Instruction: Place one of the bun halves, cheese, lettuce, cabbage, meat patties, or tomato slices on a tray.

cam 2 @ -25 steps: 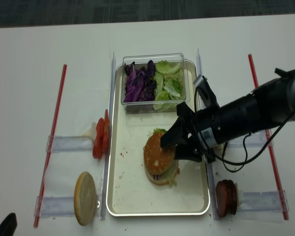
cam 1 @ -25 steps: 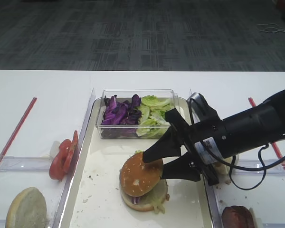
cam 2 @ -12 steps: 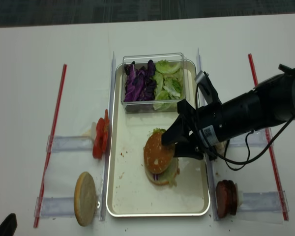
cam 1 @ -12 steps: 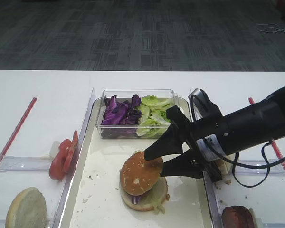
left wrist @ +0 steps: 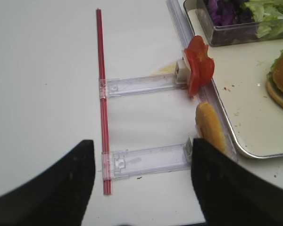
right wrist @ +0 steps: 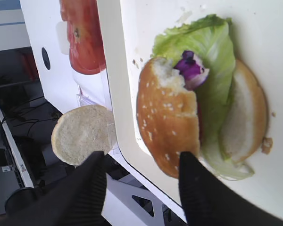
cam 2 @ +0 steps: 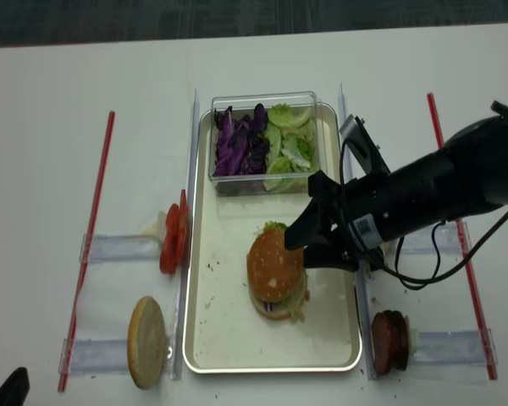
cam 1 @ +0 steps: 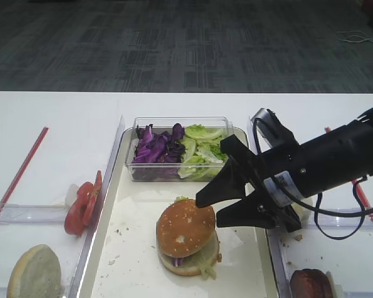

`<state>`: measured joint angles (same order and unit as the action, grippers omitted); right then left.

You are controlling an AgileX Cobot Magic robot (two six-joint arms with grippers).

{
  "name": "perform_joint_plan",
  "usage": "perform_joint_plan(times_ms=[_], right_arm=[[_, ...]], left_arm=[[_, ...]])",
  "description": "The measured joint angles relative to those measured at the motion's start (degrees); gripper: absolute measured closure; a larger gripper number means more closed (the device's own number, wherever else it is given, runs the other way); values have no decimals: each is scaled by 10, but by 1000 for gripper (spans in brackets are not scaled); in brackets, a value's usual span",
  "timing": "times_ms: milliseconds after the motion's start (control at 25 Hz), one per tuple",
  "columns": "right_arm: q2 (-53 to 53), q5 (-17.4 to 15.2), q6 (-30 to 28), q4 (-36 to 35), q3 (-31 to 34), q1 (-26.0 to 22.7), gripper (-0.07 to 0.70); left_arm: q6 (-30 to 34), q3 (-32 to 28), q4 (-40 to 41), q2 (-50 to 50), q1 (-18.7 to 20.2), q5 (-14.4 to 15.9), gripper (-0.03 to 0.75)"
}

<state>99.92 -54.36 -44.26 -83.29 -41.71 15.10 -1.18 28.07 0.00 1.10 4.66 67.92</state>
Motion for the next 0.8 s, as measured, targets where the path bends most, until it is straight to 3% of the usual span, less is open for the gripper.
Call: perform_joint_plan(times_ms=[800], right_arm=[[-55, 8, 57, 43, -2, -1, 251]], left_arm=[[0, 0, 0, 0, 0, 0, 294]])
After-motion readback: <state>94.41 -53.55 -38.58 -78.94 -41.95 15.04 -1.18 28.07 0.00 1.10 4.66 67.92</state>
